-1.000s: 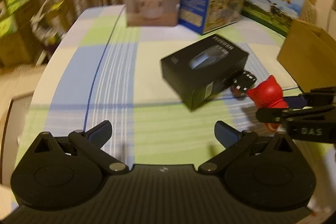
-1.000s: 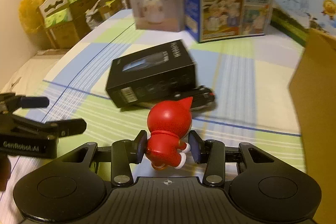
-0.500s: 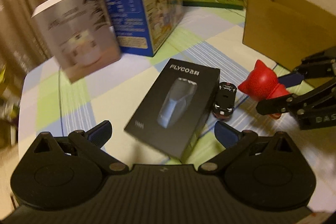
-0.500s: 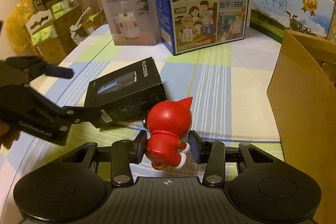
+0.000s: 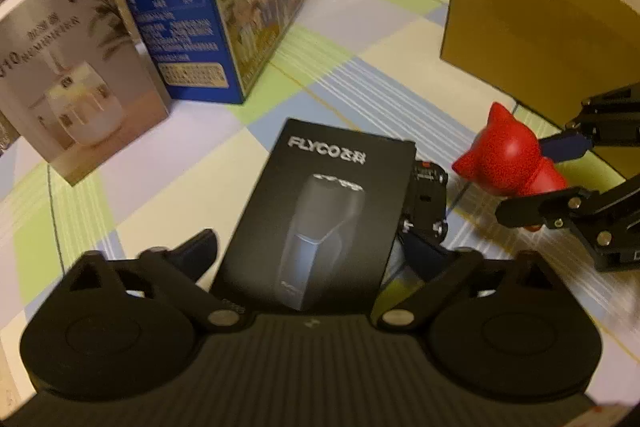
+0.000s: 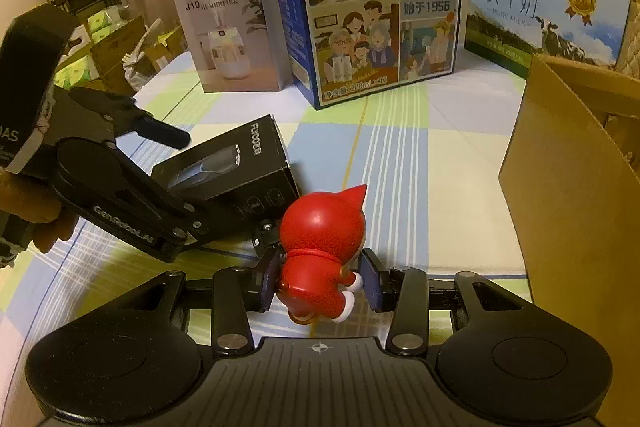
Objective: Organize objects
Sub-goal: 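Grasp the black FLYCO box with the left tool while the right tool holds the figurine, then lift and carry the FLYCO box and red figurine with both tools toward the cardboard box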
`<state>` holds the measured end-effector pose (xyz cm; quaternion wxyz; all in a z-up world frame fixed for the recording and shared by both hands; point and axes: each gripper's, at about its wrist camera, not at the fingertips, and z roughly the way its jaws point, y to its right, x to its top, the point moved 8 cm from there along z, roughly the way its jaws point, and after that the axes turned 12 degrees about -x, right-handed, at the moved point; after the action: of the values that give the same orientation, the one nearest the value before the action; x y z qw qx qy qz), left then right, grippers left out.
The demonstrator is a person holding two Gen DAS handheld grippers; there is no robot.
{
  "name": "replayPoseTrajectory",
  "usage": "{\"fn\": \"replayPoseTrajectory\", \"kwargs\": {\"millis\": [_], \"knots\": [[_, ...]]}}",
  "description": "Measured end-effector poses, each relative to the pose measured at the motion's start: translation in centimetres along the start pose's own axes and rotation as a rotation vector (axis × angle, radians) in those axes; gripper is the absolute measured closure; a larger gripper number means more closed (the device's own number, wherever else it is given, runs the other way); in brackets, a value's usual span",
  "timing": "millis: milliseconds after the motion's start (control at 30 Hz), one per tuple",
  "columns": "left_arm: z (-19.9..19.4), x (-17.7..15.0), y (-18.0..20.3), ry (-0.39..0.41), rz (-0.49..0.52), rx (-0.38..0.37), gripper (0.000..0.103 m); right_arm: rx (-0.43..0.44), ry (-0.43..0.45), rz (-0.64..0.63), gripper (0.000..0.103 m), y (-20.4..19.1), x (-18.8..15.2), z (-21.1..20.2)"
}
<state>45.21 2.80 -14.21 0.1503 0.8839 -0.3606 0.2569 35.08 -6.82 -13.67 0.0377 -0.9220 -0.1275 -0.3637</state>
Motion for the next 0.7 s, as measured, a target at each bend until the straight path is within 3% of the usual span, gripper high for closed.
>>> {"fn": "replayPoseTrajectory", "kwargs": {"millis": [167,300,400,600,700], "knots": [[-1.0,-0.9,1.0,0.0,-0.064,0.024,0.023,0.0,-0.009,0.019,0.063,0.4,0.0,0.2],[-2.7,-3.2,2.4,-0.001,-0.206,0.072,0.024,0.01,-0.024,0.033,0.063,0.6,-0.3,0.2],[-4.5,-5.2,3.9,0.053,-0.324,0.093,0.025,0.023,-0.037,0.043,0.063,0.4,-0.6,0.0],[-6.9,-9.1,8.5,0.08,-0.432,0.19,0.025,0.038,-0.06,0.021,0.063,-0.1,-2.0,-1.2],[-7.0,-9.9,10.7,0.071,-0.432,0.186,0.024,0.034,-0.072,0.002,0.063,-0.1,-3.1,-2.0]]}}
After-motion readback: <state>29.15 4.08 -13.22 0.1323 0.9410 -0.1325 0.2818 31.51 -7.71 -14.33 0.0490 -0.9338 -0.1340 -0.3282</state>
